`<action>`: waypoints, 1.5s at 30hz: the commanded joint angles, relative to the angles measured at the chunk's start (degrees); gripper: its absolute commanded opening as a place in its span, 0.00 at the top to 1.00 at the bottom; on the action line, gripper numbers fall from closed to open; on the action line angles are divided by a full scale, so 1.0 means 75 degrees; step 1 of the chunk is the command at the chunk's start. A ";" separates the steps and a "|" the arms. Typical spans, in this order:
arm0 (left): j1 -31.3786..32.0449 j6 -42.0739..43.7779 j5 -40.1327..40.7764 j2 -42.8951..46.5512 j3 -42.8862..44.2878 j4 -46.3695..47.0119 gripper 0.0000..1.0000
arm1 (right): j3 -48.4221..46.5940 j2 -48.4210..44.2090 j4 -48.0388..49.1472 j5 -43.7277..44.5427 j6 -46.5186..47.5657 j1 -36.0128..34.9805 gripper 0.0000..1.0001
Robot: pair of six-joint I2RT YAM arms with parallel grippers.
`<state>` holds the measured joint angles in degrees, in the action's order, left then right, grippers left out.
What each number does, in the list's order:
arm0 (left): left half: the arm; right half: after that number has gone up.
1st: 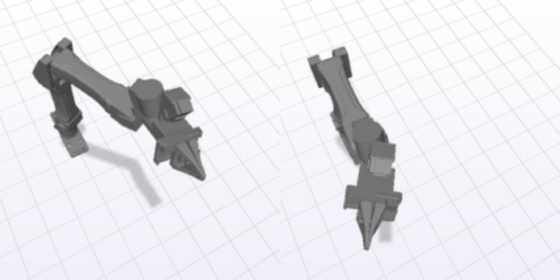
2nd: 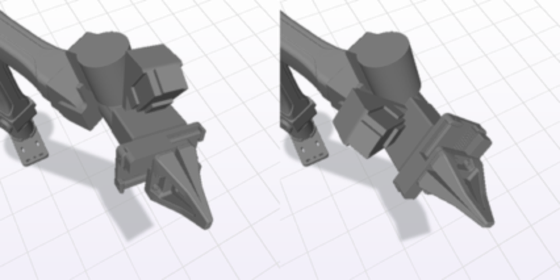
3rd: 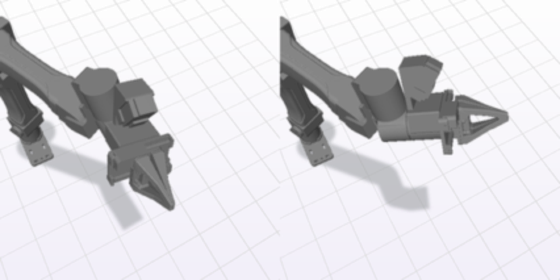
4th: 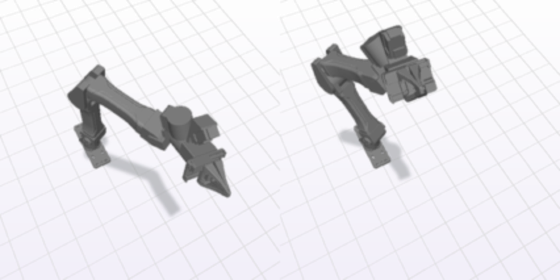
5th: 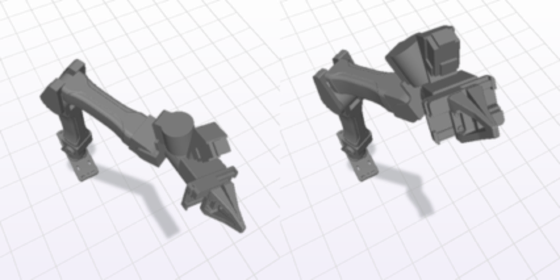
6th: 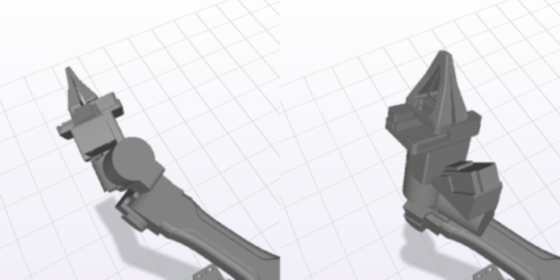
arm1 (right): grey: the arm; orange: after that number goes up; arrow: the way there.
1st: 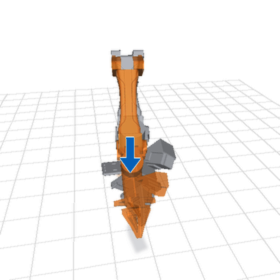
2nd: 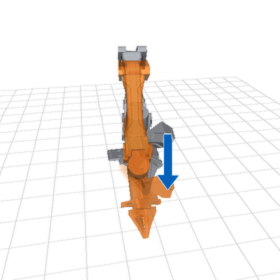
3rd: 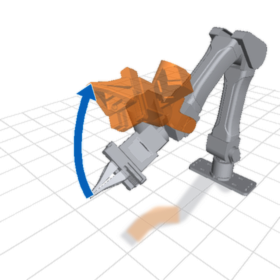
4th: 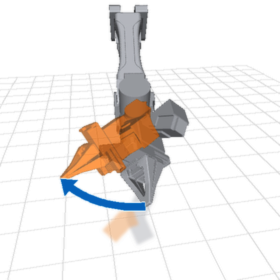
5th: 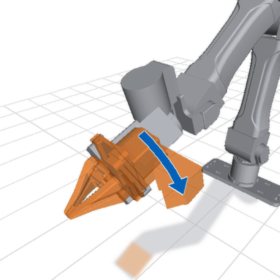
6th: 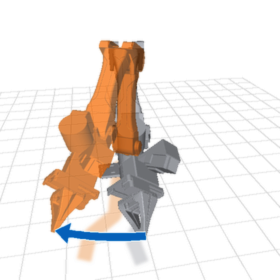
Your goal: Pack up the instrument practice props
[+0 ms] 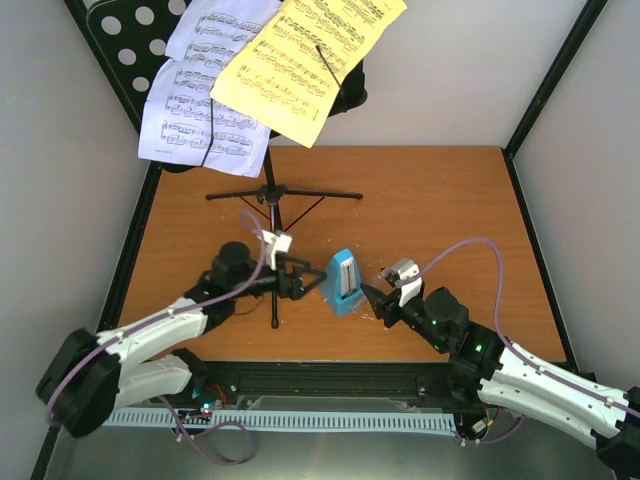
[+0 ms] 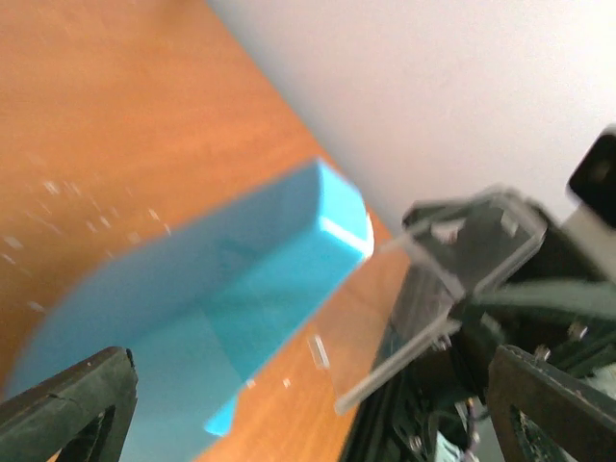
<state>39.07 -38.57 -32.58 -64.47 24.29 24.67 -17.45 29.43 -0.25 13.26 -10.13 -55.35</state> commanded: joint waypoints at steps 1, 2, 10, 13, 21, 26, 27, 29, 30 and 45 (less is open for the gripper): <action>-0.1183 0.1315 -0.1297 0.0848 0.0920 -0.2294 0.00 | 0.0033 0.0217 0.0654 0.0342 0.0984 -0.0277 0.56; -0.1366 0.1595 -0.1480 0.0829 0.1269 -0.2814 0.01 | 0.0063 0.0284 0.0823 0.0298 0.1076 -0.0292 0.56; -0.2372 0.2791 -0.2606 0.0148 0.2983 -0.4002 0.00 | 0.0229 0.0987 0.1901 0.0114 0.1502 -0.0363 0.57; -0.2379 0.3387 -0.1718 0.0147 0.3187 -0.4298 0.00 | 0.0375 0.1147 0.2232 0.0133 0.1493 -0.0386 0.57; -0.2375 0.4172 -0.0634 0.0718 0.3182 -0.4804 0.01 | 0.0685 0.1643 0.2894 0.0194 0.1421 -0.0435 0.57; -0.2373 0.4164 -0.0653 0.0591 0.3221 -0.4875 0.00 | 0.0814 0.2043 0.3488 0.0394 0.1409 -0.0448 0.58; -0.2373 0.4159 -0.0719 0.0561 0.3199 -0.4854 0.01 | 0.0815 0.2141 0.3607 0.0483 0.1364 -0.0464 0.58; -0.2373 0.4158 -0.0763 0.0492 0.3195 -0.4879 0.01 | 0.0841 0.2375 0.3841 0.0714 0.1297 -0.0519 0.59; -0.2373 0.4158 -0.0760 0.0471 0.3206 -0.4892 0.00 | 0.0859 0.2450 0.3947 0.0826 0.1274 -0.0559 0.59; -0.2373 0.4134 -0.0625 0.0463 0.3149 -0.4859 0.01 | 0.0726 0.3127 0.4643 0.1984 0.1164 -0.1221 0.59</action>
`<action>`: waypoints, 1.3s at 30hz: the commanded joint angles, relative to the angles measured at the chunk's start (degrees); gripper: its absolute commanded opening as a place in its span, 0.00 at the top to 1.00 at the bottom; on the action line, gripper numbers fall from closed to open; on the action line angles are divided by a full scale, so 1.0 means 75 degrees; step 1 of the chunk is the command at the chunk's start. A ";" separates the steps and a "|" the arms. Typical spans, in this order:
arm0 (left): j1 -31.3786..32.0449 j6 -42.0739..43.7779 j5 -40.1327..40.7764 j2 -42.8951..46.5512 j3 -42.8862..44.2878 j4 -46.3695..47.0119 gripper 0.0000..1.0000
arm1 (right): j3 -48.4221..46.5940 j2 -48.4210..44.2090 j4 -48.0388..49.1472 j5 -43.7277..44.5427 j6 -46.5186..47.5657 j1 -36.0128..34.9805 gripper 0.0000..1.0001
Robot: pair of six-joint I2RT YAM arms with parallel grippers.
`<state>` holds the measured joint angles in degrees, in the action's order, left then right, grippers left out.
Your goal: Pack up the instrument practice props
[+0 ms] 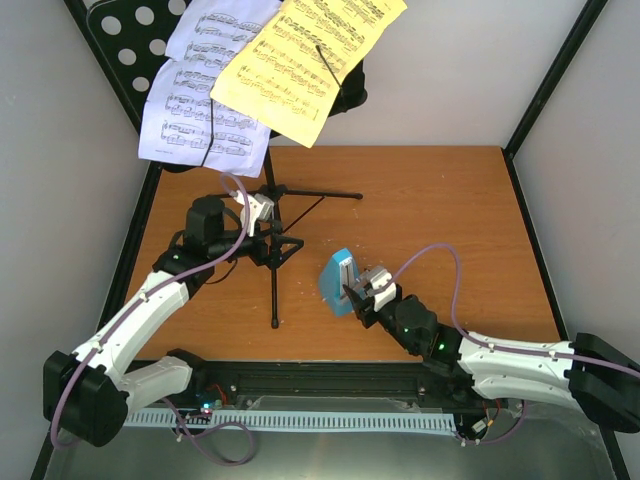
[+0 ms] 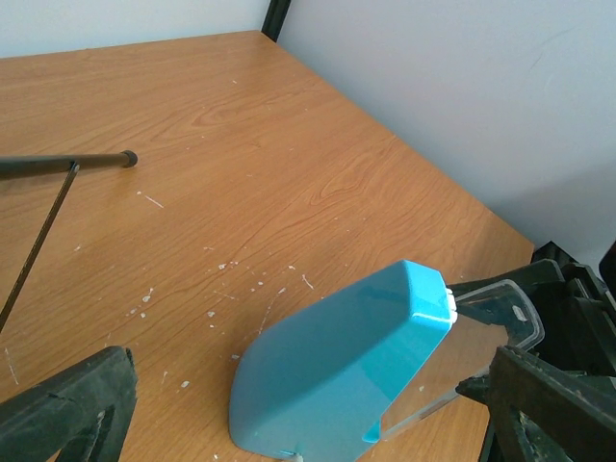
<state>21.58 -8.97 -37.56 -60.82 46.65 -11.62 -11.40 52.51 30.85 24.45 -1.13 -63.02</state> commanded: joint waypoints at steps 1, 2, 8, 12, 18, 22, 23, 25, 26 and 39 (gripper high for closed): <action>-0.0042 0.0178 0.0039 -0.0024 0.0165 -0.0021 0.01 | -0.0090 0.0059 0.0513 0.0536 -0.0020 -0.0216 0.59; -0.0042 0.0177 0.0039 -0.0024 0.0160 -0.0011 0.01 | -0.0095 0.0063 0.0524 0.0581 -0.0006 -0.0262 0.59; -0.0042 0.0165 0.0038 -0.0059 0.0153 -0.0003 0.01 | -0.0102 0.0114 0.0629 0.0713 0.0108 -0.0370 0.59; -0.0042 0.0154 0.0028 -0.0091 0.0148 0.0008 0.01 | -0.0111 0.0265 0.0710 0.0698 0.0130 -0.0383 0.59; -0.0042 0.0142 0.0028 -0.0110 0.0146 0.0006 0.01 | -0.0109 0.0531 0.0866 0.0775 0.0047 -0.0403 0.59; -0.0048 0.0145 0.0026 -0.0124 0.0135 0.0014 0.01 | -0.0104 0.0641 0.0979 0.0880 0.0045 -0.0422 0.59; -0.0043 0.0142 0.0027 -0.0129 0.0133 0.0014 0.01 | -0.0108 0.0660 0.0989 0.0902 0.0040 -0.0418 0.59; -0.0049 0.0142 0.0028 -0.0140 0.0138 0.0007 0.01 | -0.0109 0.0676 0.1032 0.0923 0.0056 -0.0431 0.59; -0.0043 0.0143 0.0017 -0.0141 0.0142 0.0020 0.01 | -0.0109 0.0692 0.1041 0.0921 0.0056 -0.0432 0.59; -0.0042 0.0117 -0.0038 -0.0199 0.0136 0.0036 0.01 | -0.0129 0.1158 0.1079 0.0932 -0.0007 -0.0431 0.59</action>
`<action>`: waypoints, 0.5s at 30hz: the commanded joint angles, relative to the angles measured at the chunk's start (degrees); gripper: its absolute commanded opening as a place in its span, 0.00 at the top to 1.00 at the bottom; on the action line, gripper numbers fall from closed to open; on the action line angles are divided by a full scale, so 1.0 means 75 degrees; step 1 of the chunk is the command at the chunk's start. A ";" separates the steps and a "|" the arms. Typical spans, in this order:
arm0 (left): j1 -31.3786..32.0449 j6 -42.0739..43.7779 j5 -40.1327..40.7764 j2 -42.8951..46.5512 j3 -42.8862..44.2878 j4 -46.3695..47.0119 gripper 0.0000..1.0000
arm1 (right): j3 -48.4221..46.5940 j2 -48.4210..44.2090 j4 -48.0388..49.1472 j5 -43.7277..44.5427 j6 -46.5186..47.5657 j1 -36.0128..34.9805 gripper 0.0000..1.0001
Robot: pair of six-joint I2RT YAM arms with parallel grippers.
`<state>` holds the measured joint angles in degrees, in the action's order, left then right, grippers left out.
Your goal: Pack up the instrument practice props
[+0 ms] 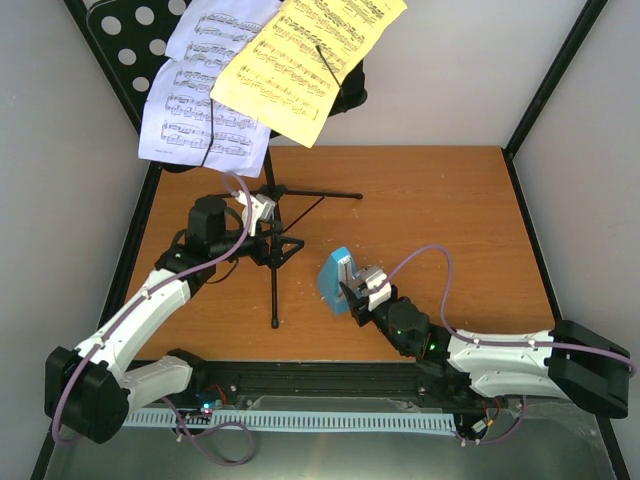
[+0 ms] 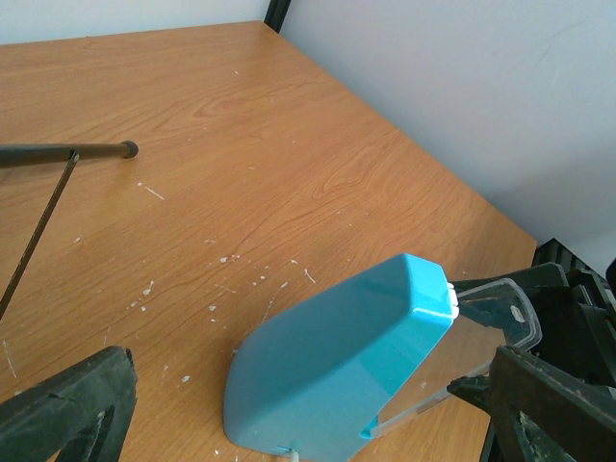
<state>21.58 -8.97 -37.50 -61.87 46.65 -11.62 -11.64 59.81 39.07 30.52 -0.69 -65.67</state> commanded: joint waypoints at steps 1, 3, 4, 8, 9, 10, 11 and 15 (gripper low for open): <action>-0.0042 0.0118 -0.0057 -0.0069 0.0142 0.0037 0.01 | -0.0106 0.0239 -0.0031 0.0115 -0.0061 -0.0086 0.59; -0.0042 0.0108 -0.0063 -0.0081 0.0142 0.0037 0.00 | -0.0123 0.0310 -0.0060 0.0121 -0.0055 -0.0081 0.59; -0.0042 0.0107 -0.0069 -0.0084 0.0141 0.0037 0.01 | -0.0134 0.0338 -0.0064 0.0112 -0.0069 -0.0083 0.59; -0.0043 0.0107 -0.0085 -0.0095 0.0139 0.0048 0.00 | -0.0146 0.0486 -0.0137 0.0112 -0.0095 -0.0077 0.58; -0.0042 0.0107 -0.0086 -0.0095 0.0138 0.0049 0.00 | -0.0172 0.0511 -0.0172 0.0127 -0.0096 -0.0080 0.58; -0.0042 0.0106 -0.0092 -0.0098 0.0141 0.0049 0.01 | -0.0196 0.0530 -0.0214 0.0142 -0.0093 -0.0080 0.58; -0.0042 0.0108 -0.0103 -0.0106 0.0135 0.0046 0.00 | -0.0237 0.0552 -0.0261 0.0164 -0.0095 -0.0086 0.57; -0.0042 0.0095 -0.0132 -0.0126 0.0136 0.0049 0.01 | -0.0359 0.0631 -0.0425 0.0160 -0.0064 -0.0082 0.57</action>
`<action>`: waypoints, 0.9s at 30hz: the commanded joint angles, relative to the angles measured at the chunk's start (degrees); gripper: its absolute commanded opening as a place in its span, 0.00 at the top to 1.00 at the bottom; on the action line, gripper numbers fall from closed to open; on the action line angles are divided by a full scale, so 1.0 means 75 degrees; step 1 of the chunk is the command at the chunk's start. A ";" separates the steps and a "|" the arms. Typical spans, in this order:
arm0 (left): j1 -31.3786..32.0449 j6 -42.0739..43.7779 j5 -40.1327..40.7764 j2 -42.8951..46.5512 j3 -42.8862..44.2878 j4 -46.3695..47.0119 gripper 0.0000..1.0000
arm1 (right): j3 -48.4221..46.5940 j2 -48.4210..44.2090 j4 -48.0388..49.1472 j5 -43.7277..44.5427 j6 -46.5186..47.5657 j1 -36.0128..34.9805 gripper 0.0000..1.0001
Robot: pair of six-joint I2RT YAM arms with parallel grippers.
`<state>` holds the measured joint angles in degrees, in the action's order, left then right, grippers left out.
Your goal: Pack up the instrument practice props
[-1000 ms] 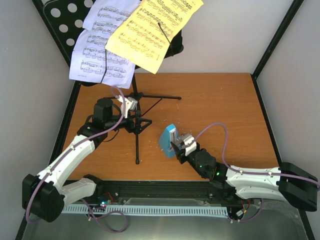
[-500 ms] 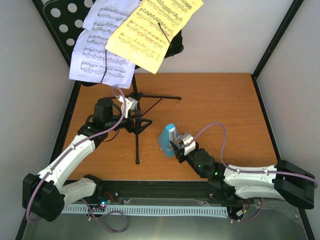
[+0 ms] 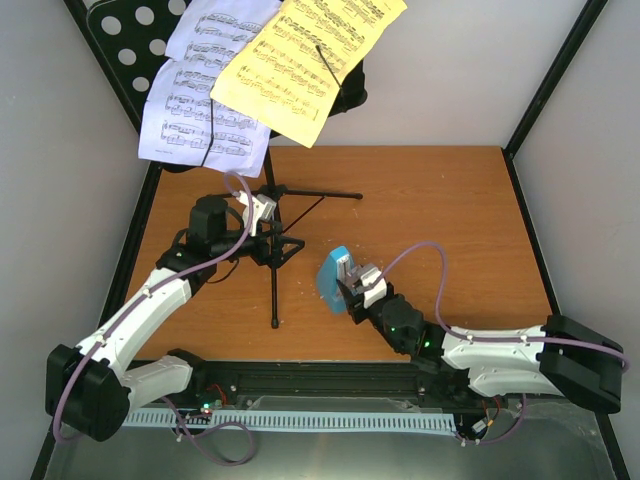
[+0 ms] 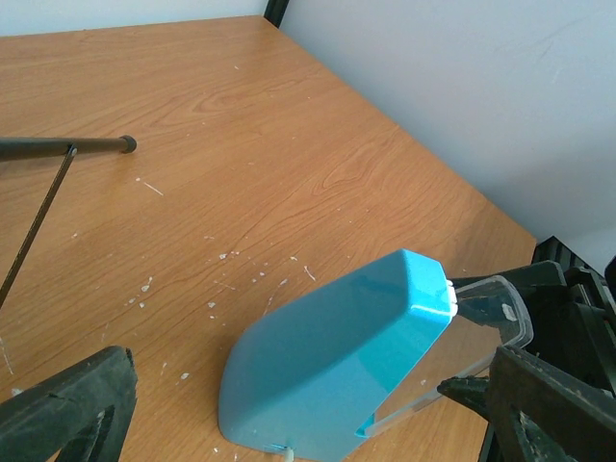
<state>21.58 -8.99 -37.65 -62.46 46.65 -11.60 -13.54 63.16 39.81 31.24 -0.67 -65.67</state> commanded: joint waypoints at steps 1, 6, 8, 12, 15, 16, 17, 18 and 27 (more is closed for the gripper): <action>-0.0042 0.0098 -0.0113 -0.0049 0.0135 0.0046 0.01 | -0.0118 0.0214 -0.0518 0.0060 -0.0062 -0.0080 0.57; -0.0042 0.0098 -0.0113 -0.0041 0.0140 0.0046 0.00 | -0.0175 0.0380 -0.0549 0.0016 -0.0075 -0.0080 0.56; -0.0045 0.0098 -0.0123 -0.0046 0.0122 0.0053 0.01 | -0.0202 0.0439 -0.0577 -0.0043 -0.0066 -0.0080 0.56; -0.0042 0.0086 -0.0144 -0.0041 0.0130 0.0058 0.00 | -0.0325 0.0548 -0.0701 -0.0117 -0.0049 -0.0073 0.56; -0.0042 0.0086 -0.0148 -0.0048 0.0128 0.0057 0.01 | -0.0360 0.0594 -0.0712 -0.0163 -0.0056 -0.0072 0.56; -0.0042 0.0086 -0.0148 -0.0042 0.0129 0.0058 0.01 | -0.0374 0.0610 -0.0720 -0.0178 -0.0061 -0.0066 0.56; -0.0042 0.0086 -0.0148 -0.0041 0.0131 0.0058 0.01 | -0.0383 0.0630 -0.0731 -0.0212 -0.0062 -0.0069 0.56; -0.0042 0.0092 -0.0148 -0.0046 0.0125 0.0055 0.01 | -0.0408 0.0646 -0.0746 -0.0251 -0.0063 -0.0060 0.56; -0.0042 0.0087 -0.0172 -0.0041 0.0119 0.0059 0.01 | -0.0559 0.0707 -0.0996 -0.0628 -0.0117 0.0181 0.56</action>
<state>21.58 -8.99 -37.95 -62.52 46.65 -11.60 -17.37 67.24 38.15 29.56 -0.47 -64.95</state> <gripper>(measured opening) 0.995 0.545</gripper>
